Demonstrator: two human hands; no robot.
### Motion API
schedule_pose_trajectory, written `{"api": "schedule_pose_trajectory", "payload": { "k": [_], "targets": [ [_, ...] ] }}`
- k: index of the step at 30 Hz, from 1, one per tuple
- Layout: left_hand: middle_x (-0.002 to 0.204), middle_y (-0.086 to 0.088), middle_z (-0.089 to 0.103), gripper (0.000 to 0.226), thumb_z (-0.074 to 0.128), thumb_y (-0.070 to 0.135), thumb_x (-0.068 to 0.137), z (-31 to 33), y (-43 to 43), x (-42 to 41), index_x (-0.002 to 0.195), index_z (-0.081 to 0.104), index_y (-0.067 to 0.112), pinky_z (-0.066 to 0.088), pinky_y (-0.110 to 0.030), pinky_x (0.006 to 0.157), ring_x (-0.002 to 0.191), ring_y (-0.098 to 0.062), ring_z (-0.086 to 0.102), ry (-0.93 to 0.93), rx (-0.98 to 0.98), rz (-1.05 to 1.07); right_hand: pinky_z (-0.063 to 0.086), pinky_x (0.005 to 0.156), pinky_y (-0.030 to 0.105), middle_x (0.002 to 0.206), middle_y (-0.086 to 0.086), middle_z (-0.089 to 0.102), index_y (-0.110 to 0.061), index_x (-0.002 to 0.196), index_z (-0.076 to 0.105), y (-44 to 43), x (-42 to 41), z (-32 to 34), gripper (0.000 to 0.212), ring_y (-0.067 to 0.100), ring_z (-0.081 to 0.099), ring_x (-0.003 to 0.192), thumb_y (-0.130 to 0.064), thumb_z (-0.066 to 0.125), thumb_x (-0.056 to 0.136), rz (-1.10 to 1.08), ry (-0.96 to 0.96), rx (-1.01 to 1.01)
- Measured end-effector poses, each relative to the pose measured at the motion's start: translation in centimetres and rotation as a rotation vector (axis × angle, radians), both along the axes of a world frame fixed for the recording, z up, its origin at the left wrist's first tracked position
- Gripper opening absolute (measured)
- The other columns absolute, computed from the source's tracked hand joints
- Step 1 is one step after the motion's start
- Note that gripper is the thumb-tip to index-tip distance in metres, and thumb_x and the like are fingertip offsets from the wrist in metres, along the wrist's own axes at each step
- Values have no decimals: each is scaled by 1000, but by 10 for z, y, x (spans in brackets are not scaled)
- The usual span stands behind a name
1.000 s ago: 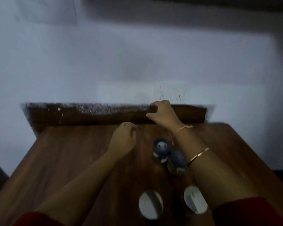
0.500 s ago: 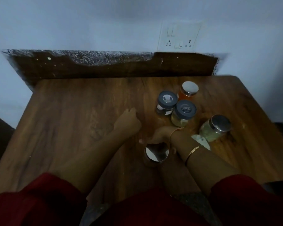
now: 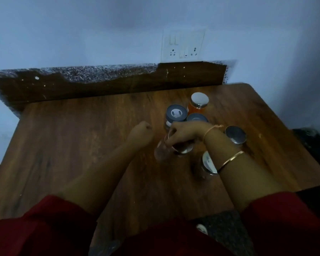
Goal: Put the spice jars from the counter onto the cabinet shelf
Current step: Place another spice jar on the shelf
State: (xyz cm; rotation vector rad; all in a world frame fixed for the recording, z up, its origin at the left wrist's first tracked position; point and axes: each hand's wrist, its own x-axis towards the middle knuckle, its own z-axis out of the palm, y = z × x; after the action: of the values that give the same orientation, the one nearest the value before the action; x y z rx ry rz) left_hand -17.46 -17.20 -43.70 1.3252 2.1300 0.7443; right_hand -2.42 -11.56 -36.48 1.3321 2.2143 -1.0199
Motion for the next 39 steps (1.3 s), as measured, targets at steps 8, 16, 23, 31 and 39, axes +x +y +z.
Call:
{"api": "schedule_pose_trajectory", "payload": {
  "k": [8,16,23,31,39],
  "targets": [
    [104,-13,63,44,34,51,97,82,24,19,118,54,18,46,-48,85,99,-31,59,-921,-6,128,54,91,49,119,9,54,-27,121,52,37,40,90,57,28,57,109,-20,79,71,-133,661,49],
    [123,-22,58,59,40,62,88,145,46,48,124,57,19,57,-49,74,102,-42,61,-1536,33,-51,52,84,30,115,12,57,-25,124,52,67,72,134,51,25,59,102,-11,70,79,-146,1180,6],
    [119,-18,60,53,39,52,89,200,64,107,123,54,14,52,-45,87,112,-36,58,-1489,363,-171,47,90,40,114,13,57,-4,132,46,90,79,163,45,25,56,104,-25,54,93,-373,1737,-146],
    [117,-12,57,43,51,25,93,230,71,161,132,40,13,52,-41,93,101,-28,63,-1174,680,-221,52,80,38,102,16,64,-6,113,63,115,97,195,59,28,62,90,-54,41,87,-249,1827,-444],
    [112,-3,60,55,57,20,87,242,79,180,135,32,20,54,-35,90,102,-23,64,-975,793,-220,40,89,42,125,22,42,0,136,44,128,109,209,86,36,41,111,-59,47,73,-140,1821,-526]
  ]
}}
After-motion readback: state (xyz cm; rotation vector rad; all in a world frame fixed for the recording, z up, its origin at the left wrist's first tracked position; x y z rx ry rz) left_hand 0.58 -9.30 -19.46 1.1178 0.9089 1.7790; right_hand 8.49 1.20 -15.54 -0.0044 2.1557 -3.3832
